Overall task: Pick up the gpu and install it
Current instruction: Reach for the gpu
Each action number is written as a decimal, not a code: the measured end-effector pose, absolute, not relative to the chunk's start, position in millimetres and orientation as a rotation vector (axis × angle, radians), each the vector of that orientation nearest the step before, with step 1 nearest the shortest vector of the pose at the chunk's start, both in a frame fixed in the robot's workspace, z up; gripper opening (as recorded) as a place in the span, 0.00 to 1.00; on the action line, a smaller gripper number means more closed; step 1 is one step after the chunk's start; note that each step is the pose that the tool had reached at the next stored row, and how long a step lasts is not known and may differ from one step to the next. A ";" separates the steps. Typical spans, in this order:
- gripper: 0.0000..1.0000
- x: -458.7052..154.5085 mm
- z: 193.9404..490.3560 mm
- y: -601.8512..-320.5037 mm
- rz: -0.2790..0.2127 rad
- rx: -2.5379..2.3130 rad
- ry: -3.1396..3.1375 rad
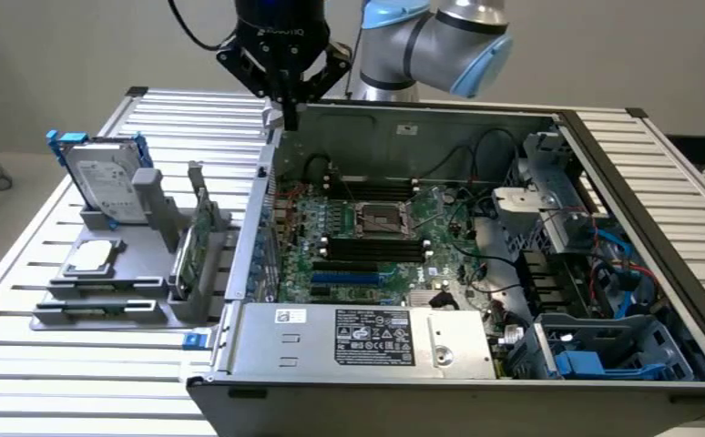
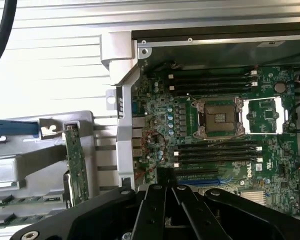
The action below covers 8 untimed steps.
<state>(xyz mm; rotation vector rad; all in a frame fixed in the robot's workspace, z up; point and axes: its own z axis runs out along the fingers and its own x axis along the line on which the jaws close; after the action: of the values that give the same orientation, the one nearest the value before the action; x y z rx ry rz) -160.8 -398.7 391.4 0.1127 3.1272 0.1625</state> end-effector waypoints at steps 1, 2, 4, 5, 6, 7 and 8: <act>0.11 -165.2 391.0 -398.7 0.162 0.113 3.130; 0.11 -169.7 390.5 -398.7 0.162 0.113 3.133; 0.11 -178.9 388.9 -398.5 0.162 0.114 3.137; 0.11 -183.3 388.1 -398.4 0.161 0.114 3.138; 0.11 -188.1 387.2 -398.4 0.161 0.114 3.139; 0.11 -192.6 386.4 -398.3 0.161 0.114 3.140; 0.11 -197.0 385.5 -398.3 0.160 0.114 3.140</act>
<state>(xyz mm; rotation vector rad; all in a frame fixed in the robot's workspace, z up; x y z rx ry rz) -197.0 -398.3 385.5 0.1142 3.1399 0.1602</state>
